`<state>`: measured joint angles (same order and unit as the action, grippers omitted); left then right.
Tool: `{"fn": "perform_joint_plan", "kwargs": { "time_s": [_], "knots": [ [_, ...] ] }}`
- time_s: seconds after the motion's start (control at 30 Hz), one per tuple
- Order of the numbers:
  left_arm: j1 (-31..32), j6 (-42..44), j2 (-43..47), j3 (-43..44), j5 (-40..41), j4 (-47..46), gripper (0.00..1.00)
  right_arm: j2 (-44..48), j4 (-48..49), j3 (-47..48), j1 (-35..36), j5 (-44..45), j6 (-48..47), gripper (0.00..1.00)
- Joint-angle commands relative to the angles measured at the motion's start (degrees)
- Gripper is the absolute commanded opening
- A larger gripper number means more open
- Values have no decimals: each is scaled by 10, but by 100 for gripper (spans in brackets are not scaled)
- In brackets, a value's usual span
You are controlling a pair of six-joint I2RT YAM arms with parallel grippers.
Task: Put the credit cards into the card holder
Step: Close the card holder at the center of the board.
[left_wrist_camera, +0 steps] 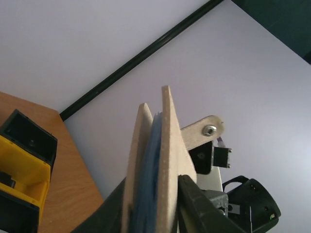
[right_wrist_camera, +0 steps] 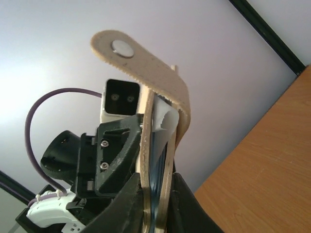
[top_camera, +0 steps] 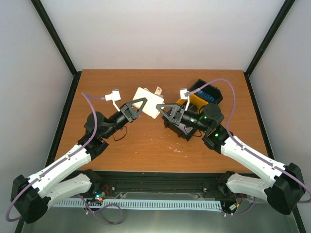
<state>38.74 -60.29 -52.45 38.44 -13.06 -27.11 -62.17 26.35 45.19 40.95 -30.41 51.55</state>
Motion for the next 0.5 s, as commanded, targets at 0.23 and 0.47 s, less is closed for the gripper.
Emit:
{"fn": "perform_joint_plan", "kwargs": {
  "time_s": [0.23, 0.47],
  "knots": [
    [-3, 125, 15, -35, 12, 169, 1, 66, -256, -24, 1, 132, -148, 59],
    [-33, 176, -38, -91, -154, 217, 1, 43, -384, -20, 1, 182, -243, 66]
  ]
}}
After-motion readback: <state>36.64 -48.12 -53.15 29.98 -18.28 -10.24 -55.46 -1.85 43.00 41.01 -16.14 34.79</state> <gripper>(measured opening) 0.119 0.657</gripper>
